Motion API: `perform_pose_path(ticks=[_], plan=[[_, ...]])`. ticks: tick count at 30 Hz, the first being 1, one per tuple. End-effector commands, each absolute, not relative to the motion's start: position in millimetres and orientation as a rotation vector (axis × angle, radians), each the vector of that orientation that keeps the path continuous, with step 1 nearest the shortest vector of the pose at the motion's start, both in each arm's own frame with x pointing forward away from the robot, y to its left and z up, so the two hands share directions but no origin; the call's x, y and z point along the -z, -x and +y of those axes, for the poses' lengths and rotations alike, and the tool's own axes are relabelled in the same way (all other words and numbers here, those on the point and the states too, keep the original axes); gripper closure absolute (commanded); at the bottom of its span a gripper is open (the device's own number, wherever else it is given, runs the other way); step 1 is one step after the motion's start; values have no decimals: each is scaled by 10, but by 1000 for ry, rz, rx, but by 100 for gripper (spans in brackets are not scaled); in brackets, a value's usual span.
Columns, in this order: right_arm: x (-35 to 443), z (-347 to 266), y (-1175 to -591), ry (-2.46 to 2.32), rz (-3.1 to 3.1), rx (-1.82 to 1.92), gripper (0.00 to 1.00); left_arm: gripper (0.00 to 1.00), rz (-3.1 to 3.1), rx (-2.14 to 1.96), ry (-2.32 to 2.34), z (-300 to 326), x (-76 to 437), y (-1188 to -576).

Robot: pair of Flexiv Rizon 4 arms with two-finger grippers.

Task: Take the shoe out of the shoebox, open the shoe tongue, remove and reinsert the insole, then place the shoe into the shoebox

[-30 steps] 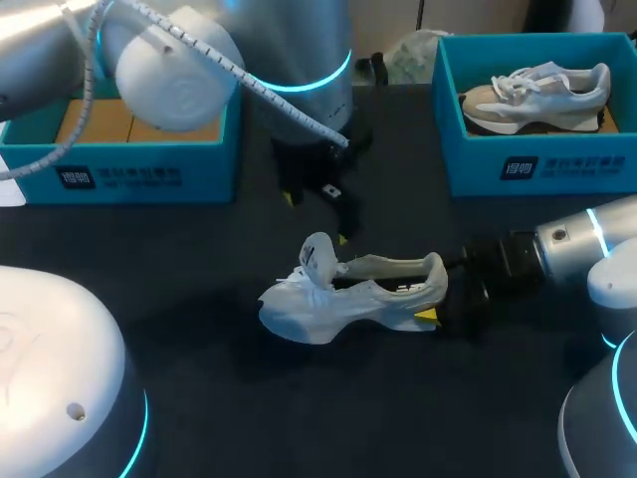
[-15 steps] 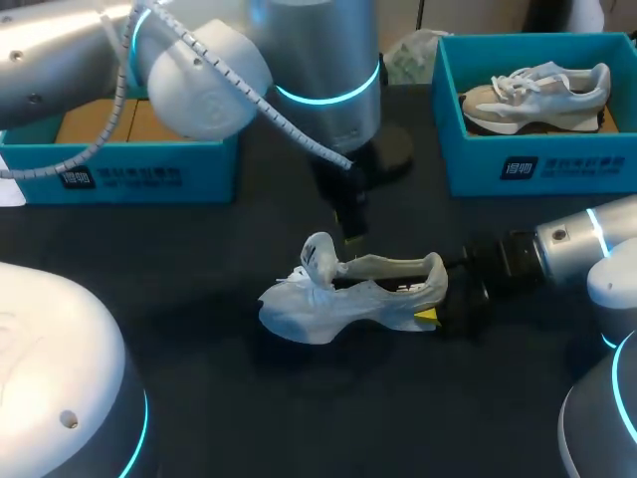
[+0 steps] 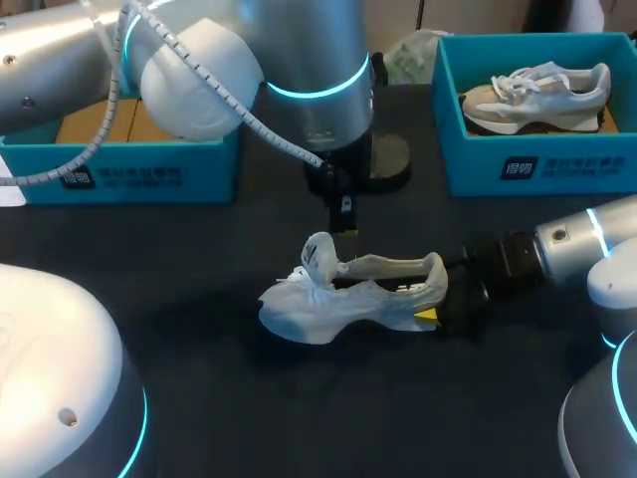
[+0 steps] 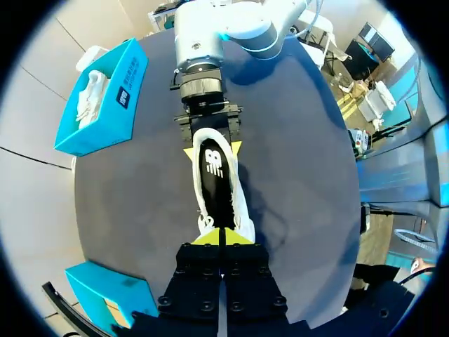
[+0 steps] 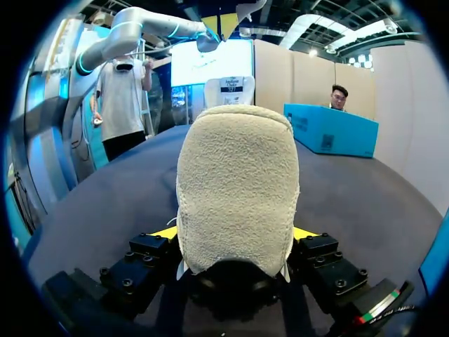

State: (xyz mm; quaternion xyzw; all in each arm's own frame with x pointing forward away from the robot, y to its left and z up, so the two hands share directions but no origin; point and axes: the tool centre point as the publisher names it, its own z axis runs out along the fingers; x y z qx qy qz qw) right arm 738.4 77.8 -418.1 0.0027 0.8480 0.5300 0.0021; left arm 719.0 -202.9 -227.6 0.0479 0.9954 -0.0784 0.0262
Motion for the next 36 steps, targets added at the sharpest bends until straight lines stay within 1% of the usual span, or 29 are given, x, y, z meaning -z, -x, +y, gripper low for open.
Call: perform_pose_path(ticks=[1,7,18,28,36], plan=[[4201,802,-7379,-9,2665,-1658,100,100,3074,250,-150,-2004,2281,-7183],[4201,802,-7379,-9,2665,-1658,100,100,3056,351,-321,-2230,2488,-7158],[4201,802,-7379,-9,2665,-1658,100,100,3072,282,-362,-2517,3013,-7171],[4201,802,-7379,-9,2665,-1658,100,100,3103,267,-343,-2593,3410,-7249],[4201,802,-7379,-9,2665,-1658,100,100,3144,269,-358,-2627,3585,-7326]])
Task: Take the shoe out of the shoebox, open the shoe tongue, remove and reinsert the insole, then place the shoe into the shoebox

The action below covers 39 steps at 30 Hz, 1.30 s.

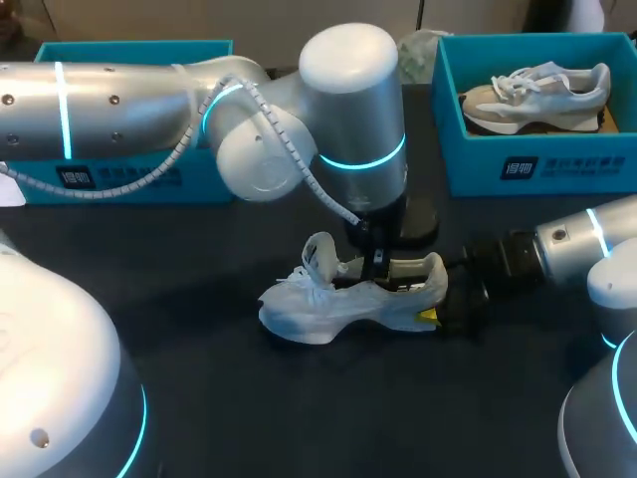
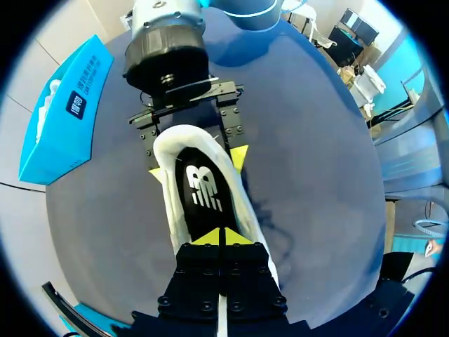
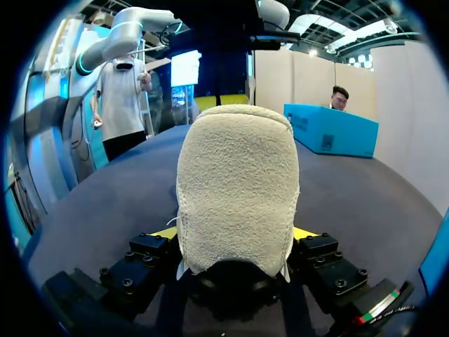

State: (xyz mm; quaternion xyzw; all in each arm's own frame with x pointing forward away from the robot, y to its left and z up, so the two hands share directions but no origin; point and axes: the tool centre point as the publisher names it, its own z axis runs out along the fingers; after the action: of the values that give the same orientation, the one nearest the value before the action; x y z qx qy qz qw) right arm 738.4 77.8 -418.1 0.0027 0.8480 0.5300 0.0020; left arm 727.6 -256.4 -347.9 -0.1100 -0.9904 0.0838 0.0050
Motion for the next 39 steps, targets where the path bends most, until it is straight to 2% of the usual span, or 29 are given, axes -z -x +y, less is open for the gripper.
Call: perform_pose_path(ticks=[1,15,17,18,19,22,26,39], plan=[[4201,802,-7379,-9,2665,-1658,100,100,-3073,-264,352,-2628,3593,-7320],[4201,802,-7379,-9,2665,-1658,100,100,-2988,-282,418,-2608,3784,-7109],[4201,802,-7379,-9,2665,-1658,100,83,-2991,-286,420,-2597,3794,-7114],[4201,802,-7379,-9,2665,-1658,100,65,-2991,-294,434,-2600,3809,-7125],[4201,802,-7379,-9,2665,-1658,100,56,-2999,-292,438,-2605,3821,-7136],[4201,802,-7379,-9,2665,-1658,100,38,-3020,-300,456,-2617,3851,-7171],[4201,802,-7379,-9,2665,-1658,100,50,-3040,-312,473,-2618,3894,-7212],[4201,802,-7379,-9,2665,-1658,100,54,-3111,-410,489,-2616,4130,-7269]])
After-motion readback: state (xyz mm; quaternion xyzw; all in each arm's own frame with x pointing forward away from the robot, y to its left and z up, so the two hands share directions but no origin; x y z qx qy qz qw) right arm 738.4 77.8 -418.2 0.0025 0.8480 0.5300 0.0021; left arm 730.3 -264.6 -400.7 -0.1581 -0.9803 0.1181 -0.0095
